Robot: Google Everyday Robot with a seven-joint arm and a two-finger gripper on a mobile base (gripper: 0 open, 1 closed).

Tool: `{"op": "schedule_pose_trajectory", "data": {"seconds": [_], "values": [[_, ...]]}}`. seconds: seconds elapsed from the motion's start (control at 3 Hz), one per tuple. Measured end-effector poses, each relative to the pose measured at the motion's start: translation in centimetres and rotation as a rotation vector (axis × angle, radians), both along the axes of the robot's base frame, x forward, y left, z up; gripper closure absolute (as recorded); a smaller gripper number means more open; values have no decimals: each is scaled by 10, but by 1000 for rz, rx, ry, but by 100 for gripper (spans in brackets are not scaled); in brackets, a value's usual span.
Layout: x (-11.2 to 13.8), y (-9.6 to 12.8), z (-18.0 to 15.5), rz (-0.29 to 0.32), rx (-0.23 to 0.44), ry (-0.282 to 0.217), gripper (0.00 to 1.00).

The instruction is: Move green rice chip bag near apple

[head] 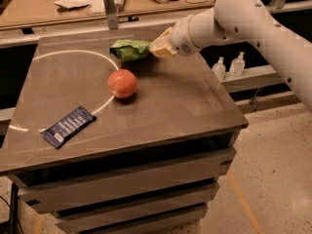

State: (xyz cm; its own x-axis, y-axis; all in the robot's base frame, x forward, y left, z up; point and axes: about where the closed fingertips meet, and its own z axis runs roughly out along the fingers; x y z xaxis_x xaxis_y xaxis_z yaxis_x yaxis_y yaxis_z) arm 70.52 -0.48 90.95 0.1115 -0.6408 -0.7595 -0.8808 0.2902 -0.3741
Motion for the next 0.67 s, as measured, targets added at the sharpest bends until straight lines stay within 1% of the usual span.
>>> {"op": "schedule_pose_trajectory", "data": {"seconds": [0.33,0.67], "values": [[-2,-2,-6,-12,-3,14,82],[-4,-2,-12,-22,-13,25,59]]}}
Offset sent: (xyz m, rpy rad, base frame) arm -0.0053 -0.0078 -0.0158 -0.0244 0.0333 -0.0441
